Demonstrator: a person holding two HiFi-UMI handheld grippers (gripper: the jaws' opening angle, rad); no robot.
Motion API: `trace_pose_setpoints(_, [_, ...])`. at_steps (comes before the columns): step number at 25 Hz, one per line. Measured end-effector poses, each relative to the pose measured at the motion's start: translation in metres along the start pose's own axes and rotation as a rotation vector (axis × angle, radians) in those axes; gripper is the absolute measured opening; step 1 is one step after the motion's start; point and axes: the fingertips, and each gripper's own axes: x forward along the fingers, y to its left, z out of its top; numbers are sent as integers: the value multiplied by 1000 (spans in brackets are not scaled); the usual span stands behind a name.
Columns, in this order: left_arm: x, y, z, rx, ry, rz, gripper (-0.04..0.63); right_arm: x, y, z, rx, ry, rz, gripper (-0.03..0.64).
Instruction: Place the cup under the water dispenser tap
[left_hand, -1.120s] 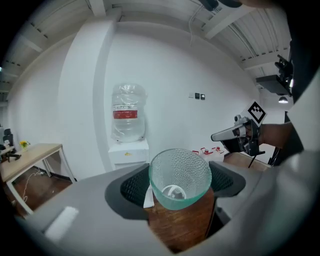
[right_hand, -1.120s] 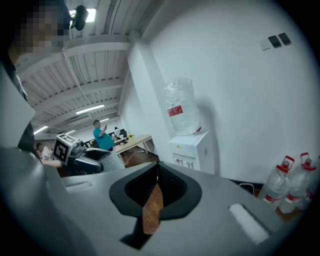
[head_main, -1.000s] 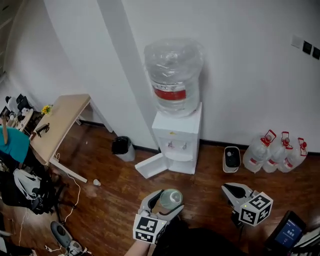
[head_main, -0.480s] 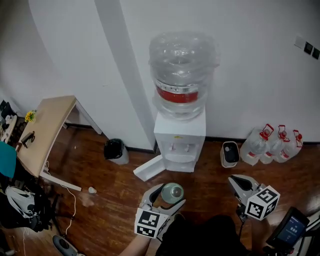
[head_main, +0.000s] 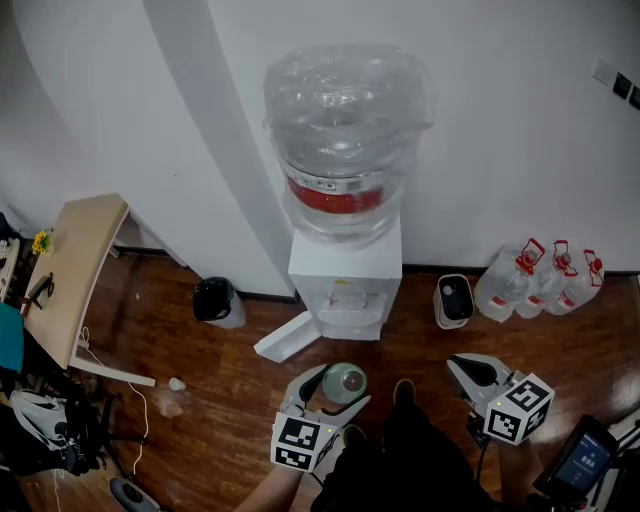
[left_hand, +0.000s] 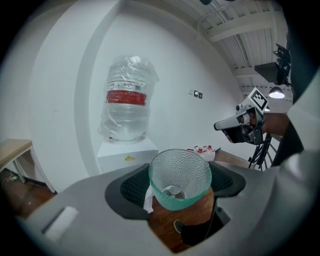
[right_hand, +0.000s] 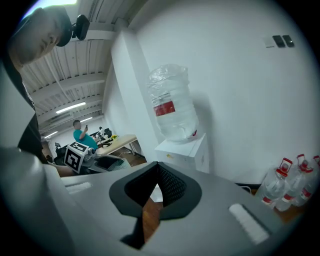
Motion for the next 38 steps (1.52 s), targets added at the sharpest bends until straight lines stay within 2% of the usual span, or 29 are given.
trace_pose_setpoints(6, [53,23,12,37,18,112,586,21,-54,29,-7,-9,54,0])
trace_pose_setpoints(11, [105,31,-2,52,88,125,588,33,-109,50,-8,-19,82,0])
trace_pose_setpoints(15, [143,40,-41,0,161,145,588,47,-139,52,-6,22,110,0])
trace_pose_setpoints(21, [185,69,-100,-41,248,177,586,67,-158,59,-43,82,109,0])
trace_pose_setpoints(24, [206,82,-120,-36,261,158,586,82,-164,61,-31,92,101,2])
trace_pose_setpoints(30, [249,107,-172,-38,319,123,586,111,-149,61,-58,86,138,2])
trace_pose_setpoints(38, [292,131,-238,-48,365,103,588,134,-165,36,-52,103,76,2])
